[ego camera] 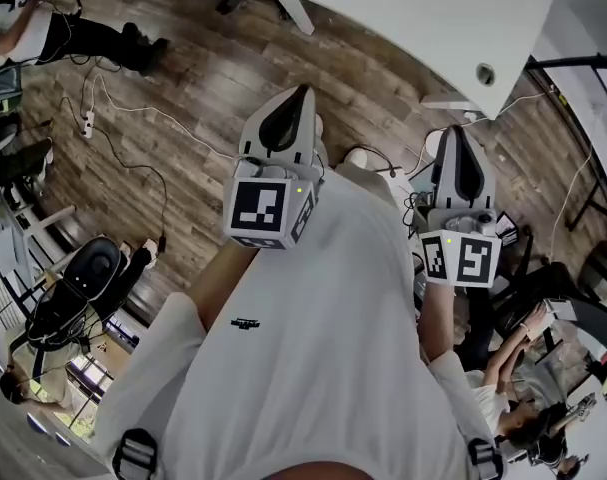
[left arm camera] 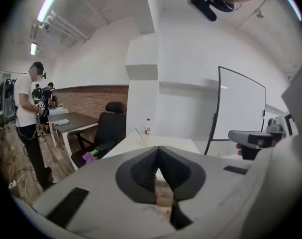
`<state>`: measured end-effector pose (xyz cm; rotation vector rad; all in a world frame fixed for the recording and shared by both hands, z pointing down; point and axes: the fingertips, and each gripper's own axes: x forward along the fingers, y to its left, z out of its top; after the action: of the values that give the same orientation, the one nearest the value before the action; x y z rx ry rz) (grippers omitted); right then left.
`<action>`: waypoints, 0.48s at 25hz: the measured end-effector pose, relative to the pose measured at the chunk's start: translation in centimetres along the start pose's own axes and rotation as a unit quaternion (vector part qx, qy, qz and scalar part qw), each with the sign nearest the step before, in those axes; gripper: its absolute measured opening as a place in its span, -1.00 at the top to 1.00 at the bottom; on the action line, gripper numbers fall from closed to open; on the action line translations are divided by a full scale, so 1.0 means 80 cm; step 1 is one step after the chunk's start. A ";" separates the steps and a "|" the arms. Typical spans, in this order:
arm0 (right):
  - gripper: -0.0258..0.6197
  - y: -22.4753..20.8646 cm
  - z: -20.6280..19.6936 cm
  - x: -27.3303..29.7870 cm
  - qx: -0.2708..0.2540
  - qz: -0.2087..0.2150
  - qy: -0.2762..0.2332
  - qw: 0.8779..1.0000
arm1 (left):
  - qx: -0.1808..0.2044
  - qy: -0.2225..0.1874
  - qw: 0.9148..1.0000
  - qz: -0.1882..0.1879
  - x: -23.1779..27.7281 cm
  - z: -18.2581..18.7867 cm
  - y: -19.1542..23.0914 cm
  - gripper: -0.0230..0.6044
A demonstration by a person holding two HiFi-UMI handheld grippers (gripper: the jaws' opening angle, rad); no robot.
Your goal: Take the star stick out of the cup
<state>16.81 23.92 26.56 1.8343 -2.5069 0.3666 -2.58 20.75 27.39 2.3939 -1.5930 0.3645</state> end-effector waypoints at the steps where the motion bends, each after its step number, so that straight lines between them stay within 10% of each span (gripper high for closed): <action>1: 0.91 -0.002 -0.001 -0.005 0.005 0.004 -0.001 1.000 | 0.001 0.002 1.000 0.001 -0.003 -0.004 -0.005 0.95; 12: 0.91 -0.006 -0.007 -0.017 0.015 0.017 -0.004 1.000 | -0.009 0.022 1.000 0.001 -0.017 -0.024 -0.028 0.95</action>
<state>17.59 25.15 27.01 1.8100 -2.5539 0.4006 -1.14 23.41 28.56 2.3539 -1.5729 0.3995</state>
